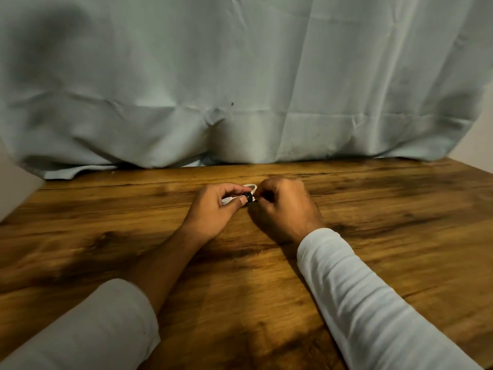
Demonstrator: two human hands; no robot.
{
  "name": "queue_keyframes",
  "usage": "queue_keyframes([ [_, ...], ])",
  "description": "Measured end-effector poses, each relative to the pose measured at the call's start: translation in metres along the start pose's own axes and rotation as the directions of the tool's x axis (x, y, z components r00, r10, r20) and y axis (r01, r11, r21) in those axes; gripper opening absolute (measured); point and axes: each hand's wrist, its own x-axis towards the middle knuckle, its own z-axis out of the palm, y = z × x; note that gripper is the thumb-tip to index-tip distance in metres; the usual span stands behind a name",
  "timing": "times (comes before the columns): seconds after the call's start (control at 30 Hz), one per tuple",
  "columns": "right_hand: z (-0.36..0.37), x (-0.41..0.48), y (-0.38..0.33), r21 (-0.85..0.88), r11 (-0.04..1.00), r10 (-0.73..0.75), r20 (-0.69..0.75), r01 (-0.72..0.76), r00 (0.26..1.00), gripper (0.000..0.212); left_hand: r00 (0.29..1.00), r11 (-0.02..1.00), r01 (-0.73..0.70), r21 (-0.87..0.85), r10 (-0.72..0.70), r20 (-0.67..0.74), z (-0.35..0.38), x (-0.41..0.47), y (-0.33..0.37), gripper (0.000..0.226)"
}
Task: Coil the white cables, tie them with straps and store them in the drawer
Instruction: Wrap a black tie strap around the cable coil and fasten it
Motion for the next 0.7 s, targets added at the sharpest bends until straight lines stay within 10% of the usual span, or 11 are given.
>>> queue_keyframes([
  [0.7,0.0083,0.0035,0.0089,0.241,0.969,0.066,-0.013,-0.061,0.998,0.008,1.0,0.999,-0.007,-0.049,0.008,0.012,-0.0014,0.0019,-0.0069,0.025],
])
